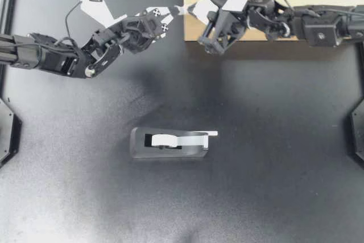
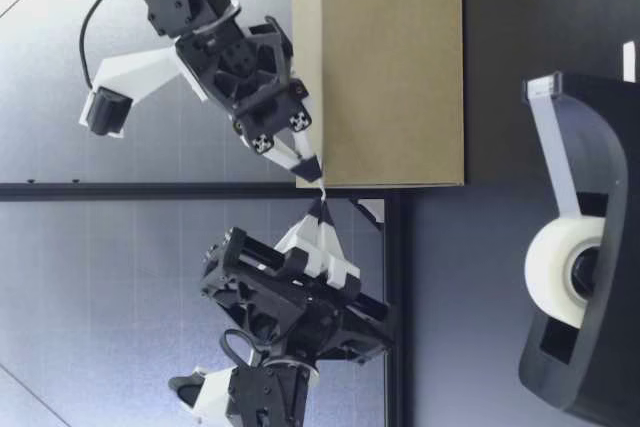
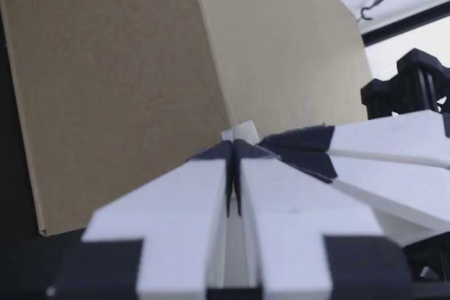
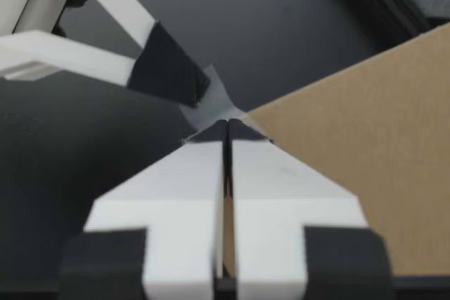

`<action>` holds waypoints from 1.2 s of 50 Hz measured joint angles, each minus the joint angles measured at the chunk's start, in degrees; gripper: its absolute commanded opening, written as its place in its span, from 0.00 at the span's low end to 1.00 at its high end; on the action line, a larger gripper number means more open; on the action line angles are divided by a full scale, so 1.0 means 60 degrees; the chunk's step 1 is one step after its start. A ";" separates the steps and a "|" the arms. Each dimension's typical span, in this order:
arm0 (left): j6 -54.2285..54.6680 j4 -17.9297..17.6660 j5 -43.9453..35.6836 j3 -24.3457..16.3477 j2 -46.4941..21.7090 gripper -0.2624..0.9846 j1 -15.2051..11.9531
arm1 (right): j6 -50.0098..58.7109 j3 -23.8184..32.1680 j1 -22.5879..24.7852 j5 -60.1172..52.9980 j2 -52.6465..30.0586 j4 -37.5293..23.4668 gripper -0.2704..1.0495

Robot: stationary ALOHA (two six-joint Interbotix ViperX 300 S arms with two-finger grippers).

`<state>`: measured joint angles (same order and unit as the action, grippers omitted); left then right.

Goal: Cut a small piece of tape from the tape dispenser then place it on the cardboard box's edge.

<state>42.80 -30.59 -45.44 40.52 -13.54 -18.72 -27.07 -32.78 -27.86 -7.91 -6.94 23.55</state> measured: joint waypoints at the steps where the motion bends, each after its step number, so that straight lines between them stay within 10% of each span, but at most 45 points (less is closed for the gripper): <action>1: 0.0015 -0.0015 0.0000 0.0000 0.0000 0.14 0.0000 | 0.0000 0.0029 0.0000 0.0015 -0.0029 0.0000 0.12; 21: -0.0059 0.0000 0.0015 0.0015 -0.0029 0.18 0.0000 | 0.0000 0.0396 -0.0073 0.0249 -0.0264 -0.0029 0.12; 36: -0.0088 0.0059 0.0029 0.0029 -0.0044 0.57 0.0000 | 0.0000 0.0396 -0.0088 0.0249 -0.0278 -0.0029 0.12; 60: -0.1230 0.0059 0.0029 0.0923 0.0586 0.50 0.0645 | 0.0088 0.0439 -0.0059 0.0513 0.0557 -0.0029 0.12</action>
<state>35.42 -30.23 -45.26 46.05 -10.02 -14.85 -26.54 -30.15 -28.21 -4.83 -3.60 23.38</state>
